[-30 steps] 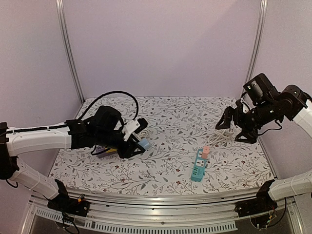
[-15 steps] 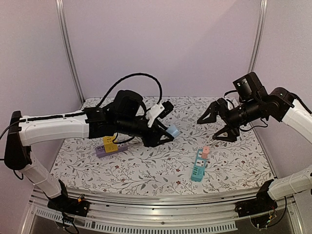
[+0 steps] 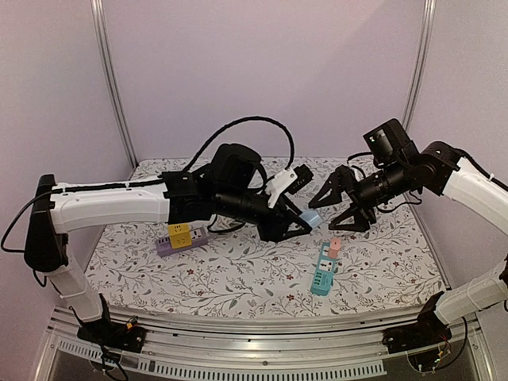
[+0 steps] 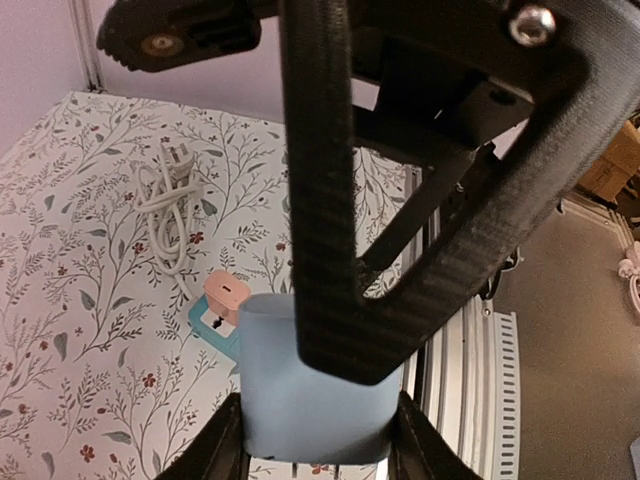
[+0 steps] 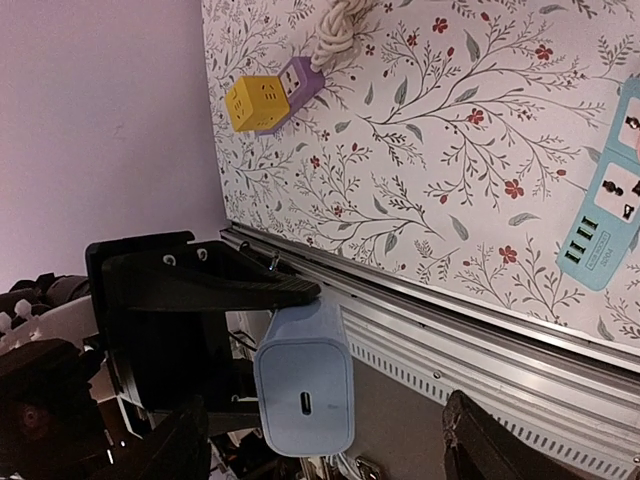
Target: Insert the plug
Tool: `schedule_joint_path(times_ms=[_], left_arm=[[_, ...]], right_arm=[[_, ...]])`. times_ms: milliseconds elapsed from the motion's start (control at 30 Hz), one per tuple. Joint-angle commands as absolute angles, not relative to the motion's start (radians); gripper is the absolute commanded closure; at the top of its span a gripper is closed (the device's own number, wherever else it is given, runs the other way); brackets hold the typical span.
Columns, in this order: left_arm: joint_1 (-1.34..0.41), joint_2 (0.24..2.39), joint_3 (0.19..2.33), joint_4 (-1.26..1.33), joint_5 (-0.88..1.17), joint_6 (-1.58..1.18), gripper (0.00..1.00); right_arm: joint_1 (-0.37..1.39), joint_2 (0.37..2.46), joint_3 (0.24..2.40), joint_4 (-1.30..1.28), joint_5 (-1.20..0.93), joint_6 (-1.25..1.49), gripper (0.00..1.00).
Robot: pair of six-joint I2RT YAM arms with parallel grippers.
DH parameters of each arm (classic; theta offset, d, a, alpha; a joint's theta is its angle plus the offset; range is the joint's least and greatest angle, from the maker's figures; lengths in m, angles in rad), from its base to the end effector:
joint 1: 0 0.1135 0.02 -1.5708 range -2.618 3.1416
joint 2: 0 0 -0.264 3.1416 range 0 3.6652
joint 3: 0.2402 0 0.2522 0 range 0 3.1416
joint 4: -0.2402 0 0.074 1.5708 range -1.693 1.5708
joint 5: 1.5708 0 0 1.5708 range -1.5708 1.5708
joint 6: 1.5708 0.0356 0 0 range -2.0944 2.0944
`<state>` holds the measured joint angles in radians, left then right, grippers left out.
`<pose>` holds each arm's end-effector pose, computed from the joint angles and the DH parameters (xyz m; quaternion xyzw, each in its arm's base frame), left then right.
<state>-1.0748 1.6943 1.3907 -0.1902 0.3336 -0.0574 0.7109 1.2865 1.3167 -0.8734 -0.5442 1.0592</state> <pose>0.1796 -0.3565 0.3085 0.4867 0.6979 -0.3915 0.3504 0.1838 0.1826 0.3563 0.0618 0.9031 0.4243 0.0227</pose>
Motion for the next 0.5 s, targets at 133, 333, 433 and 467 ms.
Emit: schedule_joint_path(times_ms=[133, 333, 433, 467], left_arm=[[-1.109, 1.716, 1.439, -0.178, 0.368, -0.039, 1.0], [-1.127, 1.727, 1.453, -0.208, 0.369, -0.012, 1.0], [-1.132, 1.734, 1.463, -0.22, 0.369, -0.004, 1.0], [-1.133, 1.734, 1.466, -0.224, 0.37, -0.002, 1.0]], right_arm=[[0.721, 1.333, 1.341, -0.908, -0.612, 1.028, 0.3], [0.722, 1.353, 1.341, -0.916, -0.639, 1.013, 0.38], [0.722, 1.359, 1.341, -0.919, -0.651, 1.005, 0.46], [0.722, 1.36, 1.341, -0.92, -0.654, 1.004, 0.49]])
